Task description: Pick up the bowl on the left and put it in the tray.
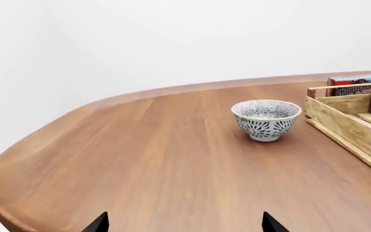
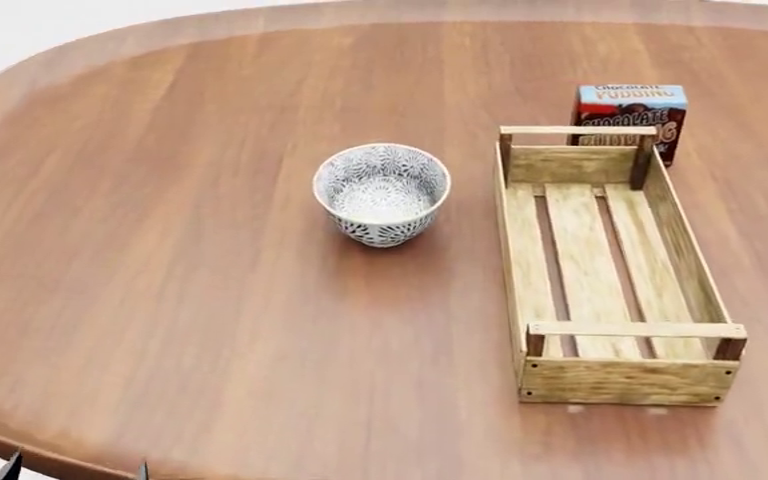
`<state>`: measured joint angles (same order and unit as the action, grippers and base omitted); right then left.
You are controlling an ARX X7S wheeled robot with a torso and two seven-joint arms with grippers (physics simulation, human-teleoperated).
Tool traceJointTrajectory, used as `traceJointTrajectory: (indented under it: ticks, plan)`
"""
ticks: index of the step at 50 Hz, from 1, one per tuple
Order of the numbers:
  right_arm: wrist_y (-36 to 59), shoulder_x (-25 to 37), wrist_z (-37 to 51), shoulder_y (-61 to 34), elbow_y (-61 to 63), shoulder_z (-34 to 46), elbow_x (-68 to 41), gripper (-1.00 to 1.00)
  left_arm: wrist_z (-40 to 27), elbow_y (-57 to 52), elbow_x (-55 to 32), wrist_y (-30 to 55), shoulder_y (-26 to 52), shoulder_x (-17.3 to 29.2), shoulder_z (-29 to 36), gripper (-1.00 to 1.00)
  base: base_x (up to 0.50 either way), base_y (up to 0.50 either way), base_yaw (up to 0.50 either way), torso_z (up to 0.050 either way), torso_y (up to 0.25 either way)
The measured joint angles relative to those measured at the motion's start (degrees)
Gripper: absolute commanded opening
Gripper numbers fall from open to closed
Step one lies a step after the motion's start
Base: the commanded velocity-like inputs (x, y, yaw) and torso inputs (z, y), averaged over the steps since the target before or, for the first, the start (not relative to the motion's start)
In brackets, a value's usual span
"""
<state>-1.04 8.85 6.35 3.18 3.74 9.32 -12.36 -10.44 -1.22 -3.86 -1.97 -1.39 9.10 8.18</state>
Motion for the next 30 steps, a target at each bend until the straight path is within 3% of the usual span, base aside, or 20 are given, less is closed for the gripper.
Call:
traceJointTrajectory:
  ticks: [30]
  plan:
    - [-1.0, 1.4, 0.1, 0.2, 0.4, 1.3, -2.2, 1.00, -1.4, 0.4, -1.1, -0.6, 0.2, 1.1, 1.2, 1.00, 0.50, 0.00, 0.00, 0.000, 0.000]
